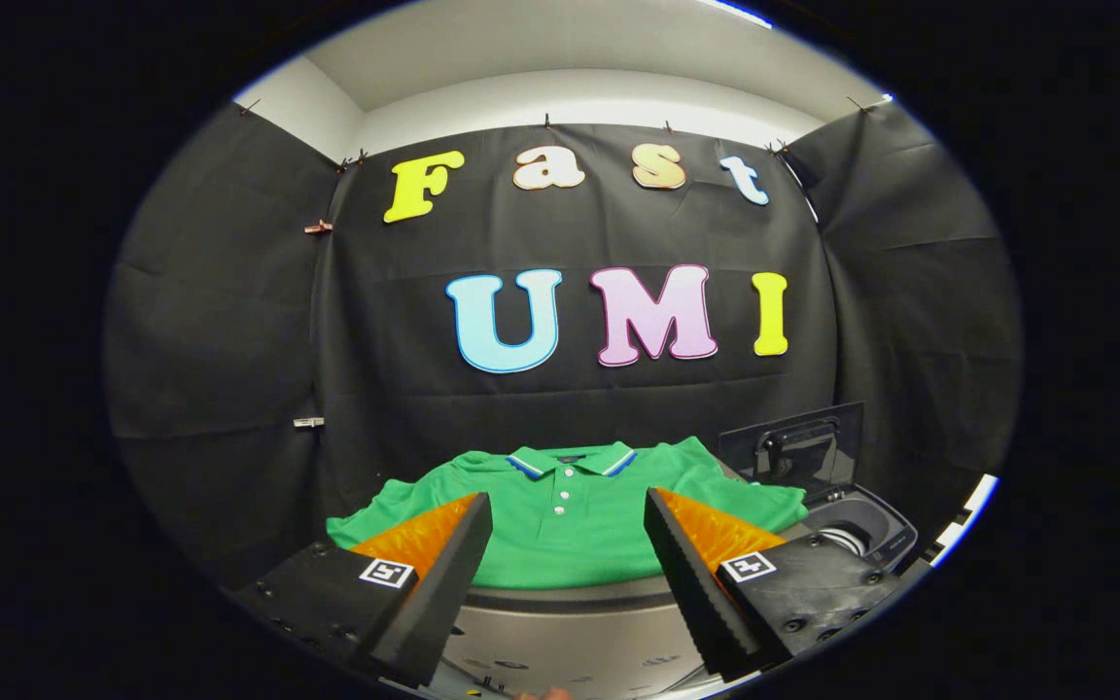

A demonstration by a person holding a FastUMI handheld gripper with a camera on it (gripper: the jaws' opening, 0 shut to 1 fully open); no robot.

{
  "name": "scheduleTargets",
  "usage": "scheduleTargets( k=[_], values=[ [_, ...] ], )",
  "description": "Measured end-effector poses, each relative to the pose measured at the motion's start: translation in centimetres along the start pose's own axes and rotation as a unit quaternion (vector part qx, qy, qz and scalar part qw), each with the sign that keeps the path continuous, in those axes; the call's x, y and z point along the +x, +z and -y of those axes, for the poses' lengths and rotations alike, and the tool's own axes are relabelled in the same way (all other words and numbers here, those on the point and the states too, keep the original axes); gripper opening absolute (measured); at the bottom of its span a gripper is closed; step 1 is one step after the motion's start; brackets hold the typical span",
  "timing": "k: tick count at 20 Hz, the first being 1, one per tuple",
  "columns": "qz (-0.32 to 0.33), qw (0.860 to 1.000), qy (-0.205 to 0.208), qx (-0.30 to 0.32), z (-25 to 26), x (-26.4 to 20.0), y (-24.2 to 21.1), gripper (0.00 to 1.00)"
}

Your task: Put the clothes into the washing machine and then close the washing machine lid.

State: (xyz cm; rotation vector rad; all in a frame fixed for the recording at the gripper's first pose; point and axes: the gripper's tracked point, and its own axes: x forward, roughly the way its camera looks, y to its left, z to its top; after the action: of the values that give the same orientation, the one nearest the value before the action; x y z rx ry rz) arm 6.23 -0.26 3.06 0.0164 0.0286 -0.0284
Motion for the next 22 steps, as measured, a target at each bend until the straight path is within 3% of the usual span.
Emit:
scheduleTargets(
  k=[11, 17, 22],
  values=[
    [-0.127, 0.992, -0.016, 0.002, 0.1, 12.6, -0.9, 0.99],
    [-0.269, 0.962, -0.036, -0.010, 1.3, 15.9, -6.2, 0.99],
    [-0.347, 0.938, -0.028, -0.009, 1.1, 16.5, -9.1, 0.99]
  ],
)
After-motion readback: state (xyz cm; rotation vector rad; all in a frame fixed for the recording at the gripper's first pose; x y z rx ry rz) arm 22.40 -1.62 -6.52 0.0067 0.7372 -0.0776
